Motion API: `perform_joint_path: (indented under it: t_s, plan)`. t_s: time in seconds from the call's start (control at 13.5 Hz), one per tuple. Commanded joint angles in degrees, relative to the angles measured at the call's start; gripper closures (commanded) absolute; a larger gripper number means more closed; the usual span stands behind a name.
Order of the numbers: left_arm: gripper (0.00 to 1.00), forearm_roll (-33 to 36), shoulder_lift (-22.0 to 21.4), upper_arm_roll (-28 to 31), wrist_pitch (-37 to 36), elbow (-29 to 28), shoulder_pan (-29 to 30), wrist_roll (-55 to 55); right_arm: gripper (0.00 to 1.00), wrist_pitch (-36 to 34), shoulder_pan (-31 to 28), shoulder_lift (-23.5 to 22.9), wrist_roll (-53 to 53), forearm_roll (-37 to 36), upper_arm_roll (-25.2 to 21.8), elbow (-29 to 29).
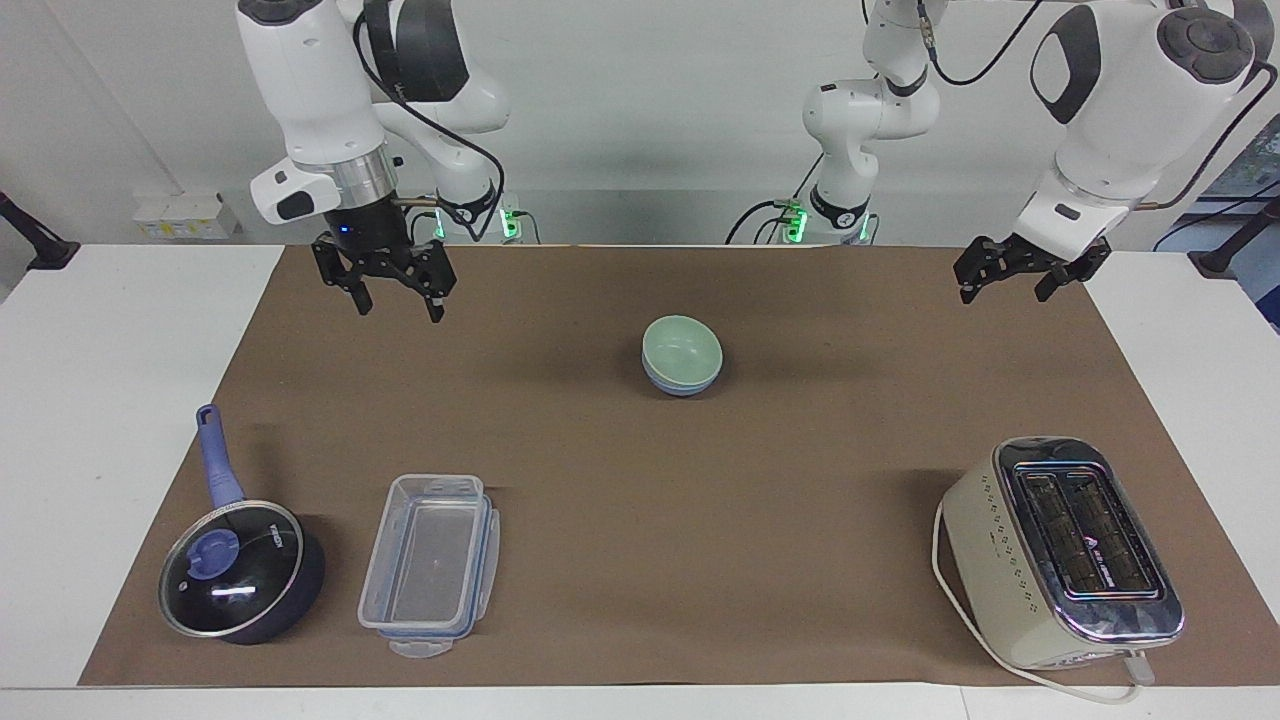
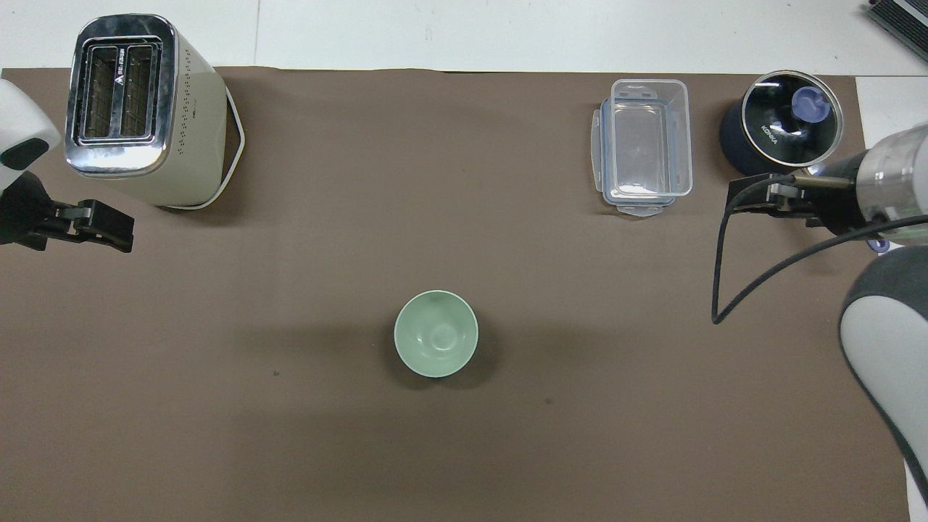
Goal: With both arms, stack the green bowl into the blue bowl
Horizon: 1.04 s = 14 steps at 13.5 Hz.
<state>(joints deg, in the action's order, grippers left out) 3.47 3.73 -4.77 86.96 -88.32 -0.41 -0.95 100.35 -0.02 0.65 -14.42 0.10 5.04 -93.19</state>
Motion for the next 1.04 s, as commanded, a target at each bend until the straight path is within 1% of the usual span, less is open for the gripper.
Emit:
perform_joint_path:
  t_s: [0.0,0.15,0.22,0.3,0.59,0.96]
  plan:
    - [0.0,0.05,-0.12,0.11,-0.83,0.08,0.06,-0.1,0.0,-8.56,-2.17,-4.6,2.9,-1.15,0.76,10.11]
    - [0.0,0.05,-0.12,0.11,-0.74,0.08,0.06,-0.19,0.0,-11.56,-2.17,-4.52,2.99,-2.02,0.67,11.37]
    - [0.0,0.05,-0.12,0.11,-0.74,0.08,-0.03,-0.1,0.0,-11.4,-2.09,-4.52,2.99,-3.42,0.85,11.11]
    - [0.0,0.05,-0.12,0.11,-0.74,0.08,0.06,-0.1,0.0,-10.7,-2.0,-3.82,3.34,-3.0,0.85,10.41]
    - [0.0,0.05,-0.12,0.11,-0.82,0.08,-0.03,-0.1,0.0,-9.56,-1.91,-0.84,3.52,-2.56,0.85,5.14]
    - [0.0,0.05,-0.12,0.11,-0.74,0.08,0.06,-0.1,0.0,-9.99,-1.91,-0.3,3.34,-2.47,0.85,4.34]
